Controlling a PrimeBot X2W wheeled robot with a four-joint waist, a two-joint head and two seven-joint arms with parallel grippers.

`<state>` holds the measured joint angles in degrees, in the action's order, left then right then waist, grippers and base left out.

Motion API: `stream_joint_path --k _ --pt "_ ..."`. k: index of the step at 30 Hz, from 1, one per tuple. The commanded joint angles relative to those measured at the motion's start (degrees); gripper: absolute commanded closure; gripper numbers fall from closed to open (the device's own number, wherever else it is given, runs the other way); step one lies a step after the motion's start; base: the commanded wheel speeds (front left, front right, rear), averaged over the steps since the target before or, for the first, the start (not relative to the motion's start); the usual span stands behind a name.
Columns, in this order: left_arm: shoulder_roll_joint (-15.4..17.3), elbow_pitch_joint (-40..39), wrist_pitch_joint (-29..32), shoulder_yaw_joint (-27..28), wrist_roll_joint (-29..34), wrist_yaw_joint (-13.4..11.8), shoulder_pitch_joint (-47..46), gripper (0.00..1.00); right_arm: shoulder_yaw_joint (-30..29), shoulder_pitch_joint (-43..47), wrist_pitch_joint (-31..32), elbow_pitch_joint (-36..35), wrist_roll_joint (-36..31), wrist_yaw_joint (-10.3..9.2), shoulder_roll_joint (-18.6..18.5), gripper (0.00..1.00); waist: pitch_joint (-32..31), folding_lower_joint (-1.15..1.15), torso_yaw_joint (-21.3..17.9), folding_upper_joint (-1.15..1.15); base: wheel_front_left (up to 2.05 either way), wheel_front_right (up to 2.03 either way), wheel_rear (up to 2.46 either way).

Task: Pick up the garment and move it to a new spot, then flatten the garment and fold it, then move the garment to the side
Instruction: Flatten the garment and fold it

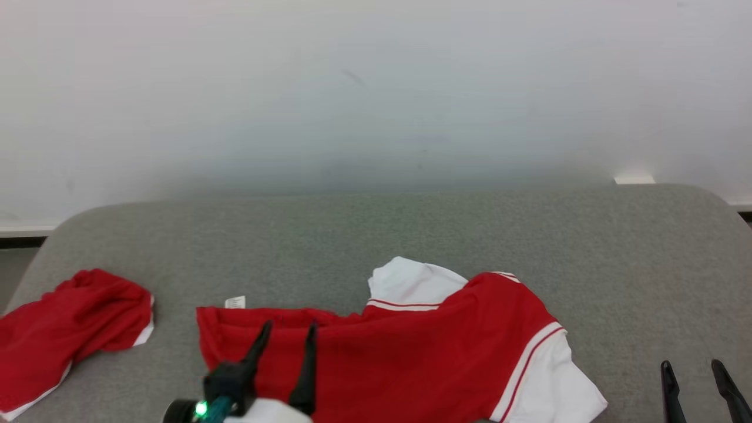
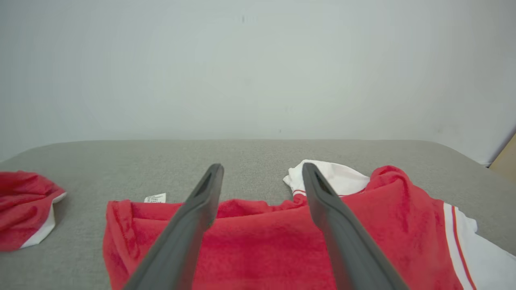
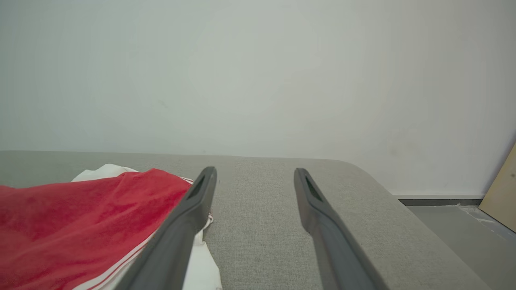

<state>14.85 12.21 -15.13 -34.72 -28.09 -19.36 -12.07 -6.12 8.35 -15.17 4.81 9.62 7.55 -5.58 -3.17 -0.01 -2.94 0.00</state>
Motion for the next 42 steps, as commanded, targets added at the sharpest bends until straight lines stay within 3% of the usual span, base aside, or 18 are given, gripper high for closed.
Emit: stream_joint_path --k 1,5,9,21,31,42 --pt "0.6 -0.9 0.0 1.1 1.6 -0.2 2.1 0.00 -0.2 0.5 0.0 0.2 -0.4 -0.13 -0.1 0.00 -1.1 0.01 1.4 0.00 0.00 0.00 0.00" --pt "1.1 -4.7 0.0 6.1 5.0 0.2 9.1 0.00 0.2 0.9 0.1 0.6 -0.4 -0.13 0.4 0.00 -2.0 0.01 2.1 0.00 0.00 0.00 0.00" --pt "-0.6 -7.5 0.0 11.8 6.7 1.9 15.8 0.00 0.2 1.5 0.0 0.9 0.4 -0.13 1.2 0.00 -2.5 0.01 2.5 0.00 0.00 0.00 0.00" --pt "-7.1 -9.7 0.0 24.3 14.1 11.4 26.8 0.00 1.0 2.4 0.0 4.1 1.8 -0.13 2.1 0.00 -2.9 0.01 3.7 0.00 0.00 0.00 0.00" --pt "-10.6 -9.4 0.0 28.9 18.4 18.1 27.7 0.00 1.6 2.2 0.0 5.4 2.0 -0.13 2.5 0.00 -2.8 0.01 3.4 0.00 0.00 0.00 0.00" --pt "-11.7 -8.5 0.0 30.3 20.9 20.9 27.5 0.00 2.2 1.3 0.0 5.6 2.6 -0.13 2.4 0.00 -2.6 0.01 2.7 0.00 0.00 0.00 0.00"
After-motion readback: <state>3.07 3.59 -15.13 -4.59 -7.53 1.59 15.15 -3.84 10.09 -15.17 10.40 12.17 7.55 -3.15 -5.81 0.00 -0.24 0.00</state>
